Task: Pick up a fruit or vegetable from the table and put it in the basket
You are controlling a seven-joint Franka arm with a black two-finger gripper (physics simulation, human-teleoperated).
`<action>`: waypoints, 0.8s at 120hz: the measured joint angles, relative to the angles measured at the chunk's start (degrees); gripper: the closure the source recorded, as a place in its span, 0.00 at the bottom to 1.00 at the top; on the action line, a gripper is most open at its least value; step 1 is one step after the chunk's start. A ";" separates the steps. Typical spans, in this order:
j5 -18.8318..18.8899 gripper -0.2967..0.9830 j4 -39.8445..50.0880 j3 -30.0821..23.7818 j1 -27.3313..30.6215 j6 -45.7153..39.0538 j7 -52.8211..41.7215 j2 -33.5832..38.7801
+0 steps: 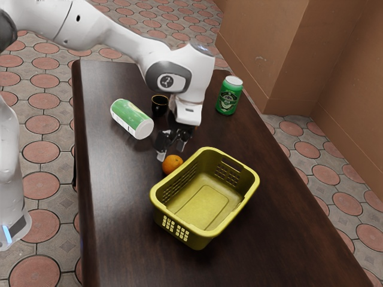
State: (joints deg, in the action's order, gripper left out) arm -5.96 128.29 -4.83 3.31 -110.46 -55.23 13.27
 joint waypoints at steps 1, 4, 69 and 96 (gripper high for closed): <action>0.00 0.24 0.01 0.01 -0.01 -0.07 0.10 -0.07; 0.00 0.24 0.03 0.00 -0.02 -0.30 0.38 -0.24; -0.19 0.24 0.06 -0.08 -0.15 -4.71 4.49 -5.72; -0.14 0.33 0.01 -0.21 -0.13 -5.93 5.37 -6.89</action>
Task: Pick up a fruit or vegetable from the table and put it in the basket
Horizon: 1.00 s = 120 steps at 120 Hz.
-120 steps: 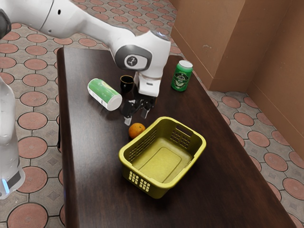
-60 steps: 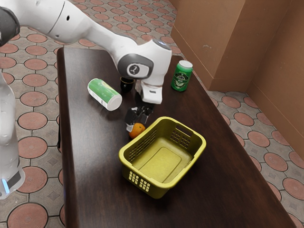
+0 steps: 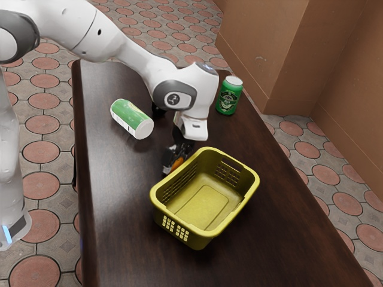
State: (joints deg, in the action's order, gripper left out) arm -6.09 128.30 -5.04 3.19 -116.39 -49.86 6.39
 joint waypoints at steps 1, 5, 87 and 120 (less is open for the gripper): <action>0.01 0.34 -0.01 -0.03 -0.01 -0.02 0.03 -0.01; 0.04 0.38 -0.02 -0.12 -0.08 -0.11 0.13 -0.01; 1.42 0.64 -4.29 -0.31 -0.15 6.89 3.44 9.33; 1.43 0.65 -9.63 -5.65 -0.14 13.48 4.73 12.59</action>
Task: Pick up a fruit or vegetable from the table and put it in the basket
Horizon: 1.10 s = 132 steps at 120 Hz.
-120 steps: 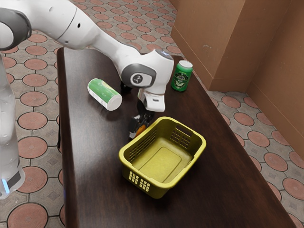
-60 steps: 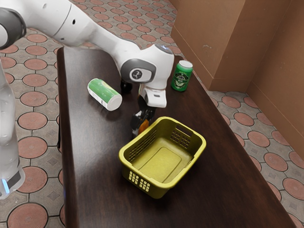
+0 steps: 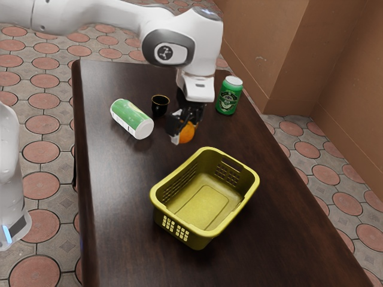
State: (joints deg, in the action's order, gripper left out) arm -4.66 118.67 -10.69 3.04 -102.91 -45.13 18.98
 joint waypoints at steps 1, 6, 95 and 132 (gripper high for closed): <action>-0.02 0.65 -0.22 -0.29 0.01 0.16 0.05 0.01; -0.14 0.65 -1.07 -1.65 -0.01 0.86 0.28 0.05; -3.38 0.41 -6.83 -14.86 0.07 2.93 4.54 -2.96; -3.90 0.26 -6.85 -14.56 0.26 3.37 5.23 -3.18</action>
State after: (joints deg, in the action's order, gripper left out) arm -8.57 111.82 -25.24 3.30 -99.54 -39.89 15.80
